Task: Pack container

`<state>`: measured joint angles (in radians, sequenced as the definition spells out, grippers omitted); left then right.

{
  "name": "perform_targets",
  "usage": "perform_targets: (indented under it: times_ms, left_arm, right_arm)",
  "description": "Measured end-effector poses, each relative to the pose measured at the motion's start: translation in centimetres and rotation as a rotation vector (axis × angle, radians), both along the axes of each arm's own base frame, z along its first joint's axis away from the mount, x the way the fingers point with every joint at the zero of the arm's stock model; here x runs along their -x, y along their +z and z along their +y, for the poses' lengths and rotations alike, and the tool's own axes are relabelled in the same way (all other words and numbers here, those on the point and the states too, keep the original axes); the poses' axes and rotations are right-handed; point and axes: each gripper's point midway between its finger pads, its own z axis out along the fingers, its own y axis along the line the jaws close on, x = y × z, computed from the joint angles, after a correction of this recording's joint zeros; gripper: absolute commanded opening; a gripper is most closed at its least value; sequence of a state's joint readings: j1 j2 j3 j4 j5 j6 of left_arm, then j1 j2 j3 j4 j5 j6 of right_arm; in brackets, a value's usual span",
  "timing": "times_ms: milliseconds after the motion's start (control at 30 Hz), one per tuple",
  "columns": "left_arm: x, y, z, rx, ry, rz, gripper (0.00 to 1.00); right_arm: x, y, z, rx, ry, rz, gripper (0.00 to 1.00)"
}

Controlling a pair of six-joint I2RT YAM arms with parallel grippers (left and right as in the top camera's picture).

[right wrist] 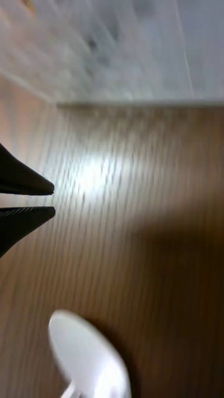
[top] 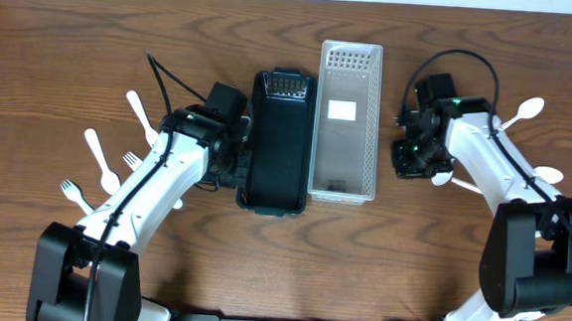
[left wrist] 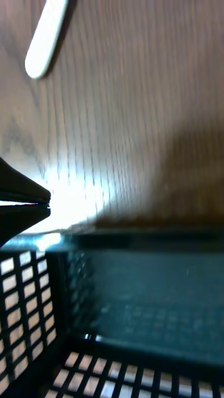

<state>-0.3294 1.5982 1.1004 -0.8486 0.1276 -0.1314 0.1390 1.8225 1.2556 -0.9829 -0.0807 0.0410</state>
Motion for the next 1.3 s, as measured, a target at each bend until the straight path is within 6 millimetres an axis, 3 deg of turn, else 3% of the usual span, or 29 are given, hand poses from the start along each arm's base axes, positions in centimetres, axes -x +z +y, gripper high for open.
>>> perform_targets:
  times_ms: [200, 333, 500, 600, 667, 833, 1000, 1300]
  left_arm:
    - [-0.5, 0.6, 1.4, -0.072, 0.015, -0.046, 0.06]
    - [0.4, 3.2, 2.1, -0.079, 0.03, -0.097, 0.06]
    - [5.7, 6.9, 2.7, -0.027, 0.033, -0.044, 0.06]
    - [9.8, 8.0, 1.7, 0.045, -0.003, 0.057, 0.06]
    - [11.4, 8.2, 0.9, 0.081, -0.027, 0.108, 0.06]
    - [13.2, 8.0, -1.8, 0.14, -0.099, 0.187, 0.06]
    - [13.2, 6.5, -4.3, 0.152, -0.175, 0.229, 0.06]
    - [12.9, 2.1, -5.6, 0.082, -0.184, 0.38, 0.06]
  right_arm:
    - [-0.5, 0.6, -1.8, 0.032, -0.058, -0.029, 0.04]
    - [-1.3, 3.3, -2.6, 0.037, -0.081, -0.125, 0.03]
    - [-2.0, 9.3, -2.8, 0.019, -0.091, -0.328, 0.01]
    - [-1.8, 12.4, -2.9, 0.009, -0.095, -0.429, 0.01]
    - [-1.6, 13.8, -2.9, 0.004, -0.096, -0.47, 0.01]
    - [-1.1, 14.5, -2.9, 0.002, -0.097, -0.486, 0.01]
    - [-1.1, 14.4, -2.9, 0.003, -0.097, -0.48, 0.01]
    - [-0.6, 14.2, -3.0, 0.008, -0.097, -0.461, 0.01]
